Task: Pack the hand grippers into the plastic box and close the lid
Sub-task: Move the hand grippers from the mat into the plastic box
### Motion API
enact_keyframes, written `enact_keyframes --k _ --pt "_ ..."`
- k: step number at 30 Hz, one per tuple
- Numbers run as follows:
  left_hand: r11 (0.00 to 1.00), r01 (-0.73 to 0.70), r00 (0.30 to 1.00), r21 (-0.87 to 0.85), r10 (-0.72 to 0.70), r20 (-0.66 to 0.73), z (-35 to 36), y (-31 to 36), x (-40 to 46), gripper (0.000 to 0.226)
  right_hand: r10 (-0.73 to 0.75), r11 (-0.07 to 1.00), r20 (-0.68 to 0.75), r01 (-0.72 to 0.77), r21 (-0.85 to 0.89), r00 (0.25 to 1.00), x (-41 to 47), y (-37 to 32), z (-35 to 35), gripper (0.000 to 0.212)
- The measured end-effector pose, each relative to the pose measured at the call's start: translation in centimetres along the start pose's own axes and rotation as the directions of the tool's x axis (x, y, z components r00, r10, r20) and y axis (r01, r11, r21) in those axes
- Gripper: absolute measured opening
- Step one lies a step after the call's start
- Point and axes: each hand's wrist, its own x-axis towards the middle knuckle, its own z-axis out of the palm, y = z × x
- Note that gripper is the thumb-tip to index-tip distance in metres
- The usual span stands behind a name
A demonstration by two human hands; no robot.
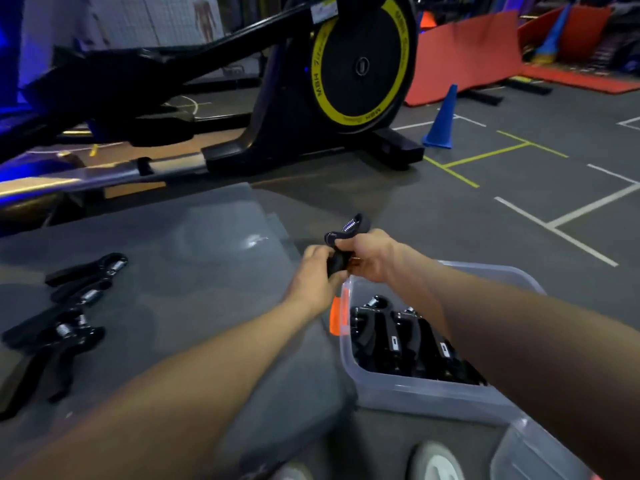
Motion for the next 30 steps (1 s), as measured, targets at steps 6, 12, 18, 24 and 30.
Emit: enact_keyframes --k 6,12,18,24,30 --pt "0.995 0.076 0.993 0.072 -0.082 0.082 4.4 -1.2 1.5 0.033 0.064 0.965 -0.153 -0.101 -0.243 0.986 3.0 2.4 -5.8 0.02" --pt "0.972 0.156 0.98 0.176 -0.175 0.095 7.1 -2.2 2.9 0.051 0.128 0.919 -0.28 -0.219 -0.326 0.951 7.1 7.6 -9.8 0.013" --pt "0.953 0.192 0.963 0.237 -0.23 0.144 8.4 -3.8 3.7 0.052 0.209 0.929 -0.276 -0.279 -0.244 0.938 9.3 11.1 -10.0 0.019" --pt "0.969 0.2 0.956 0.144 -0.225 0.188 8.5 -4.4 4.3 0.053 0.166 0.899 -0.264 -0.256 -0.356 0.95 11.2 12.6 -9.4 0.032" --pt "0.973 0.188 0.955 0.132 -0.212 0.208 8.3 -5.1 4.9 0.048 0.065 0.666 -0.296 -0.262 -0.699 0.953 11.5 12.5 -10.2 0.036"
